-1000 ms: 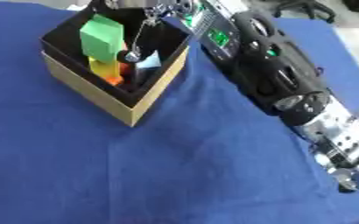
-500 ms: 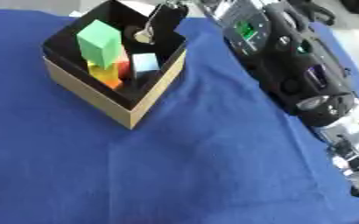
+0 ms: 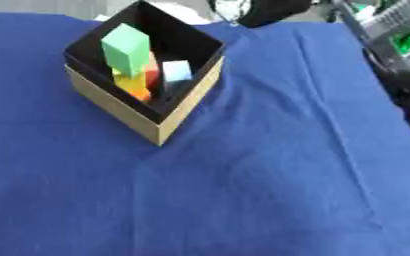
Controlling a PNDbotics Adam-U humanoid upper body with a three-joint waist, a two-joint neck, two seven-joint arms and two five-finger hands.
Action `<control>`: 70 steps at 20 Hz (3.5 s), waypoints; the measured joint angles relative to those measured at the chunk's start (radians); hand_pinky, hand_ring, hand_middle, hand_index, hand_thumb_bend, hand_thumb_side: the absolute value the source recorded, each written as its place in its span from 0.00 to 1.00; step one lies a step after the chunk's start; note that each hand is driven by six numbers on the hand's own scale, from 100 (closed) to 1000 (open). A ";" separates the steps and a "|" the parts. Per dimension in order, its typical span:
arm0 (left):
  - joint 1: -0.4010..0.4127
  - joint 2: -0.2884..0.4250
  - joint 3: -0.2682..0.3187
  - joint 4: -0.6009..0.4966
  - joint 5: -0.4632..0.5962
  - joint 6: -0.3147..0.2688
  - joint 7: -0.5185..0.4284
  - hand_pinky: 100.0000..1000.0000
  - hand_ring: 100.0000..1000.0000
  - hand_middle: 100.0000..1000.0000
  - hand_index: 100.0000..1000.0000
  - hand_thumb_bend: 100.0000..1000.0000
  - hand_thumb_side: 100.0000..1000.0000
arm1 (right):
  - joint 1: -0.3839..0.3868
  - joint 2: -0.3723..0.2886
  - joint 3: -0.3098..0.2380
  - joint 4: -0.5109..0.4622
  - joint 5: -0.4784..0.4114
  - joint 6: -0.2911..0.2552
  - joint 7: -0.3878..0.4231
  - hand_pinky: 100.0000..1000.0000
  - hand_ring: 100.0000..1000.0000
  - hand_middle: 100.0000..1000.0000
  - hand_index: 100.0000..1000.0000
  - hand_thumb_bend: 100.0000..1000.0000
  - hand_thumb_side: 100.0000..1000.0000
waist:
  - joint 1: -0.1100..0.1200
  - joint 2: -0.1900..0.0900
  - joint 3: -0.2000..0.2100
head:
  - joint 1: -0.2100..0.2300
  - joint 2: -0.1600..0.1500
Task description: Pick up objects on the table and place them in the box.
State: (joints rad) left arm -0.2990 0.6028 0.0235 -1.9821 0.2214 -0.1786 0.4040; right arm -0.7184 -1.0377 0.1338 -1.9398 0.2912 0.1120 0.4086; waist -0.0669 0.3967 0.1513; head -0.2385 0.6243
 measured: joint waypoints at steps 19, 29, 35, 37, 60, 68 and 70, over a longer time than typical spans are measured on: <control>-0.012 0.148 0.011 -0.001 -0.106 0.005 0.030 0.78 0.83 0.78 0.88 0.20 0.67 | 0.446 0.148 -0.160 -0.045 -0.291 -0.101 -0.709 0.83 0.88 0.78 0.85 0.00 0.73 | 0.043 0.006 -0.051 | 0.096 0.009; 0.009 0.217 0.012 -0.002 -0.153 0.032 0.025 0.79 0.82 0.77 0.87 0.21 0.63 | 0.509 0.241 -0.184 -0.045 -0.308 -0.133 -0.767 0.82 0.85 0.73 0.83 0.00 0.71 | 0.054 0.006 -0.065 | 0.107 0.018; 0.033 0.349 -0.005 -0.003 -0.231 0.110 -0.040 0.83 0.82 0.77 0.86 0.17 0.59 | 0.530 0.300 -0.190 -0.045 -0.303 -0.168 -0.767 0.82 0.84 0.72 0.82 0.00 0.70 | 0.051 -0.015 -0.059 | 0.128 0.045; 0.036 0.395 -0.020 -0.003 -0.261 0.138 -0.068 0.83 0.82 0.77 0.85 0.16 0.58 | 0.532 0.304 -0.193 -0.045 -0.302 -0.171 -0.768 0.82 0.84 0.72 0.82 0.00 0.70 | 0.053 -0.020 -0.055 | 0.142 0.057; 0.041 0.623 -0.219 0.114 -0.568 0.172 -0.426 0.92 0.86 0.82 0.90 0.25 0.67 | 0.562 0.303 -0.220 -0.045 -0.281 -0.174 -0.795 0.82 0.83 0.71 0.82 0.00 0.71 | 0.085 -0.026 -0.013 | 0.135 0.084; -0.024 0.640 -0.285 0.083 -0.552 0.150 -0.555 0.92 0.88 0.84 0.91 0.30 0.61 | 0.560 0.303 -0.220 -0.045 -0.280 -0.172 -0.797 0.82 0.83 0.71 0.82 0.00 0.71 | 0.089 -0.026 -0.030 | 0.160 0.084; -0.050 0.639 -0.298 0.074 -0.541 0.159 -0.588 0.92 0.88 0.84 0.90 0.31 0.59 | 0.558 0.303 -0.220 -0.045 -0.280 -0.172 -0.796 0.82 0.83 0.71 0.82 0.00 0.71 | 0.089 -0.026 -0.035 | 0.180 0.083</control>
State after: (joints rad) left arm -0.3486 1.2418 -0.2745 -1.9079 -0.3194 -0.0199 -0.1836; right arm -0.1604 -0.7349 -0.0863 -1.9852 0.0110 -0.0596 -0.3879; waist 0.0224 0.3703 0.1167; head -0.0588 0.7078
